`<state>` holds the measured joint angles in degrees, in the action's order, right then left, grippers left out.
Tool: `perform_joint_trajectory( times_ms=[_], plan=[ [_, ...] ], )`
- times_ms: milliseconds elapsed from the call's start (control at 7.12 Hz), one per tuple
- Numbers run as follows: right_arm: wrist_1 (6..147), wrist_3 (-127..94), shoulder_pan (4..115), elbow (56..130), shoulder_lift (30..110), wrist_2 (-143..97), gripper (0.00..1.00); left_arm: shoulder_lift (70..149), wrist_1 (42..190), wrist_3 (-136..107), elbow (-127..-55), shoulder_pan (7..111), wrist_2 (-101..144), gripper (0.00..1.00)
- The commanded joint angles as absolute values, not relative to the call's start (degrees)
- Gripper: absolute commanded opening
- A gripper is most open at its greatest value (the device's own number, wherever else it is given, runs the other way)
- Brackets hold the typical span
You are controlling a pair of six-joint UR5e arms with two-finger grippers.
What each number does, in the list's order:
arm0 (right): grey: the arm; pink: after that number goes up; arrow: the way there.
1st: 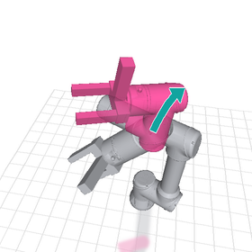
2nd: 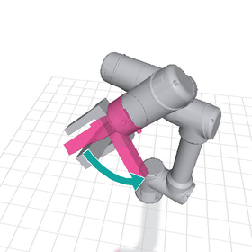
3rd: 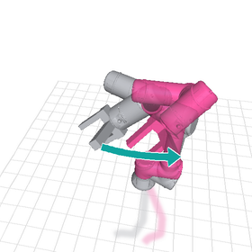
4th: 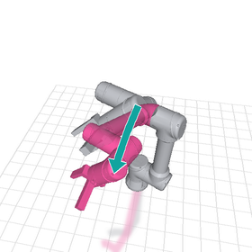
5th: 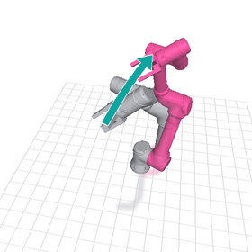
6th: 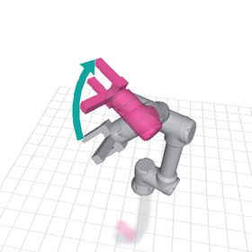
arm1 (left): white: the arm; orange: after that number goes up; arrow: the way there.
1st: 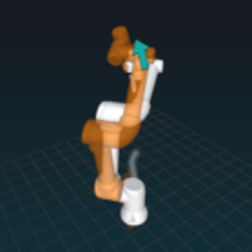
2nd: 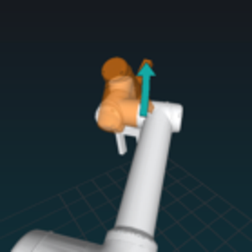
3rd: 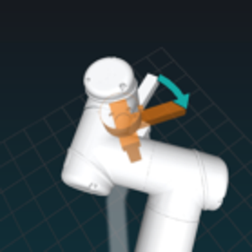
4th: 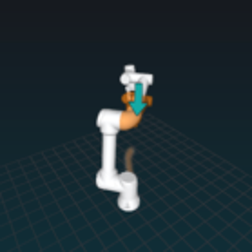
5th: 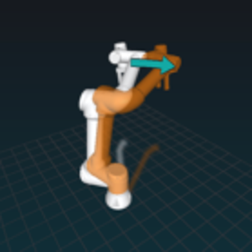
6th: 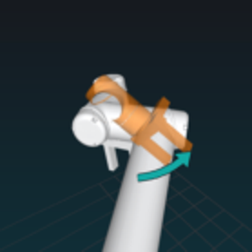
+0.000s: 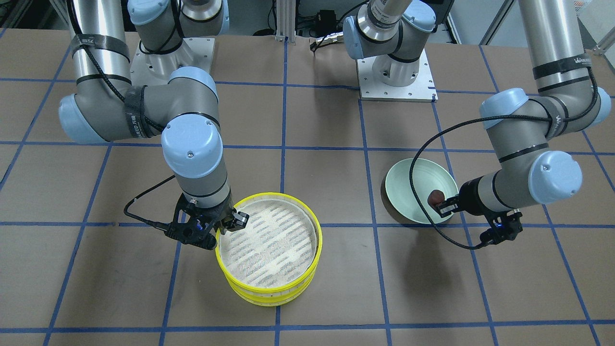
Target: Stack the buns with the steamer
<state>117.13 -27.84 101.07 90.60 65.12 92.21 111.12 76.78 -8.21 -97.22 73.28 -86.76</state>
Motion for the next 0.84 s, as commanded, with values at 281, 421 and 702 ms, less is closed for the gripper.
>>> perform_joint_trajectory(
  times_ms=[281, 421, 702],
  plan=[
    [119.2, -28.3, 101.1, 90.7, 64.7, 92.2, 0.0, 107.3, 76.7, -16.2, -93.6, 73.7, -80.6, 0.0],
    [119.1, -28.4, 101.1, 90.7, 64.6, 92.1, 0.0, 107.0, 76.3, -18.9, -92.3, 74.3, -79.8, 0.0],
    [119.1, -28.0, 101.1, 90.7, 64.3, 92.2, 0.12, 106.0, 76.1, -23.6, -88.9, 77.9, -79.8, 0.0]
  ],
)
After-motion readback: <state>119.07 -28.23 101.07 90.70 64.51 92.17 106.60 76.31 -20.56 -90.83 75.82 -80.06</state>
